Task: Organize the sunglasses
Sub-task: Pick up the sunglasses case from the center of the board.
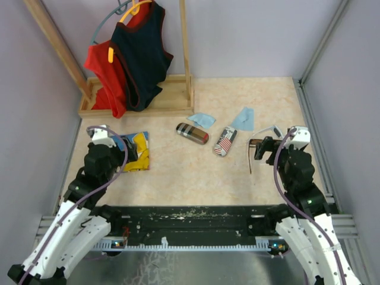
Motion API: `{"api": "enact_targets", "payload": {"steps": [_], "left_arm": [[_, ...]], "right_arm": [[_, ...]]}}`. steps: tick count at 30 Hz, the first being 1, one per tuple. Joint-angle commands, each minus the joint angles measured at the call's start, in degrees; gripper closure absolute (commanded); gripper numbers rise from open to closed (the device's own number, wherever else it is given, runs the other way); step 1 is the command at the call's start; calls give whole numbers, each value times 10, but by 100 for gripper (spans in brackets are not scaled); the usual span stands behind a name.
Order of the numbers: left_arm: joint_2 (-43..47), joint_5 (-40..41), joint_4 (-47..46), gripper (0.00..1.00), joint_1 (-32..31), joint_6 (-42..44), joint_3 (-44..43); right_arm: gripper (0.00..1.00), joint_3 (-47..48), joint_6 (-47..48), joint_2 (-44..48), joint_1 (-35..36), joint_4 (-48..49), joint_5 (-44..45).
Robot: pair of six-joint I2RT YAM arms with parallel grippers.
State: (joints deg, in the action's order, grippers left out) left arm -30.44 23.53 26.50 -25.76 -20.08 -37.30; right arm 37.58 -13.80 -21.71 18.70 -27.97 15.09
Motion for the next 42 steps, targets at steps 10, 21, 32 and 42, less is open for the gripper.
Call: {"api": "enact_targets", "payload": {"steps": [10,21,32,42], "left_arm": [[-93,-78,-48,0,47,4,-43],[-106,-100,-51,0,54,-2,-50],[-146,-100,-32,0,55,-17,-50],[-177,-81,-8,0,55,48,-65]], "right_arm": [[2,95,-61,-114,-102,6,-65],[4,129,-79,-203,-115,-30,-110],[6,132,-68,-291,-115,-53,-117],[6,143,-152,-409,2,22,-15]]}}
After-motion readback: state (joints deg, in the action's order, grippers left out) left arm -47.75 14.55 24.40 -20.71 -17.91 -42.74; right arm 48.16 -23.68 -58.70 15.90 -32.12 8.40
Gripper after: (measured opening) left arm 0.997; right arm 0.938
